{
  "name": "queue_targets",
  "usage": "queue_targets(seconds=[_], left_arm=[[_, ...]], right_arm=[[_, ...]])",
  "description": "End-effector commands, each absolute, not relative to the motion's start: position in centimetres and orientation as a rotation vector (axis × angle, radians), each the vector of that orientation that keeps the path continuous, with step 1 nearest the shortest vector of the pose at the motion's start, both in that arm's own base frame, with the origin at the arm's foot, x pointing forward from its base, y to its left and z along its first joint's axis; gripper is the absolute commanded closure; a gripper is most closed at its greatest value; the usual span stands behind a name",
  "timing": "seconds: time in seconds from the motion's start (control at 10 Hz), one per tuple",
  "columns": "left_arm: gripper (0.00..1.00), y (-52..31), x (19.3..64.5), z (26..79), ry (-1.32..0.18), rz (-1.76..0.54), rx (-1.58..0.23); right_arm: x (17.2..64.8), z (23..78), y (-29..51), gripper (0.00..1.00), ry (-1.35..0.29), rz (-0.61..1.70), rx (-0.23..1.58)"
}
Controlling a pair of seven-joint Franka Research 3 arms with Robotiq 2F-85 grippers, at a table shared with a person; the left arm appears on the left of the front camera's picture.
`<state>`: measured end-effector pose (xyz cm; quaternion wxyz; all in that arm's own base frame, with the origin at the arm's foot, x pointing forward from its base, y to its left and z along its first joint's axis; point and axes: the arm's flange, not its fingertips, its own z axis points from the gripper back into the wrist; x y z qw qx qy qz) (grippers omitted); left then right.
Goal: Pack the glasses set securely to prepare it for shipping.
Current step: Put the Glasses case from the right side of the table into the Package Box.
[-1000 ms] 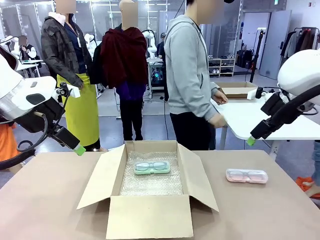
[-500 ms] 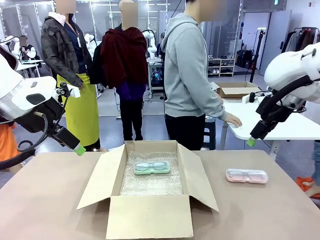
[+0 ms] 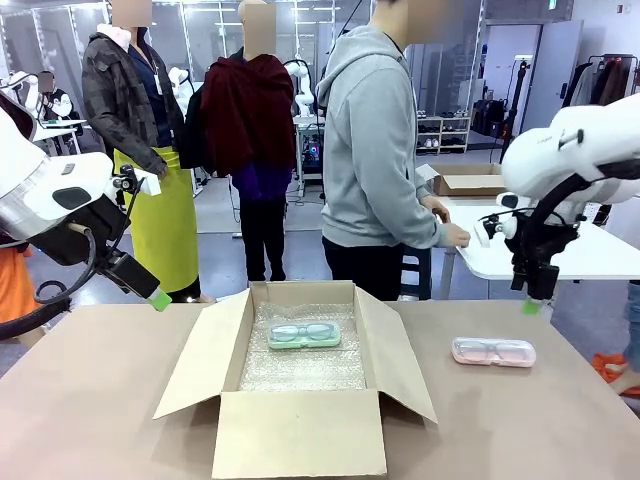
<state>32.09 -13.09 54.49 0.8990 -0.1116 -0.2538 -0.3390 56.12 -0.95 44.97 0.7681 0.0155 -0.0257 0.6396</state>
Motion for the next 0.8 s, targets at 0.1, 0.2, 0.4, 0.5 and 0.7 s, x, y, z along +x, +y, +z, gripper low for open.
queue_targets(seconds=[0.1,0.2,0.4,0.5,0.7], left_arm=[[0.00,-12.9,32.1,54.5,-0.536,-0.704,-0.240],[0.00,-12.9,32.1,54.5,-0.536,-0.704,-0.240],[0.00,-12.9,32.1,54.5,-0.536,-0.704,-0.240],[0.00,-12.9,32.1,54.5,-0.536,-0.704,-0.240],[0.00,-12.9,32.1,54.5,-0.536,-0.704,-0.240]], right_arm=[[56.0,43.5,-0.6,0.00,-0.235,1.321,-0.064],[56.9,44.4,-0.5,0.00,-0.094,1.407,-0.031],[56.9,44.4,-0.5,0.00,-0.094,1.407,-0.031],[56.9,44.4,-0.5,0.00,-0.094,1.407,-0.031],[56.8,42.5,-0.2,0.00,-0.124,1.433,-0.051]])
